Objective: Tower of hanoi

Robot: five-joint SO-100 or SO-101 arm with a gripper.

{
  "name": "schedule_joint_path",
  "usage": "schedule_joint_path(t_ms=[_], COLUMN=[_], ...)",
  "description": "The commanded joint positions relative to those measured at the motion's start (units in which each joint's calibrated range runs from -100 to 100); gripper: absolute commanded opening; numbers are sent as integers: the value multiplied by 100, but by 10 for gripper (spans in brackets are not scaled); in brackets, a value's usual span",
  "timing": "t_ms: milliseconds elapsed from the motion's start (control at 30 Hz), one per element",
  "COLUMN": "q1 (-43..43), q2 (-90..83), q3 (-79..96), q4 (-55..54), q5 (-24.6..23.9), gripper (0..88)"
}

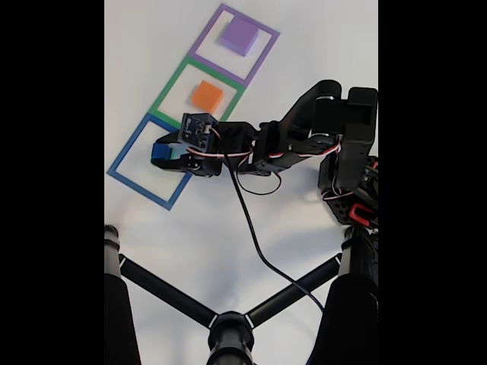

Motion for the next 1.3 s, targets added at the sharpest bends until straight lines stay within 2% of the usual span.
schedule_joint_path(t_ms=[0,300,433,533,700,900,1067,1267], q1=[-57,-87,-80,-49,263,820,1110,1300], q2=[-121,-530,-1187,-1804,-2958,-3719,-4216,-4809], q3=[-206,-169,-388,-851,-2341,-4050,-5194,-6258], q4=[-140,111,1042,2280,5728,8885,10852,12430], q5=[0,0,0,0,0,0,0,0], gripper=[57,42,39,37,36,36,36,35])
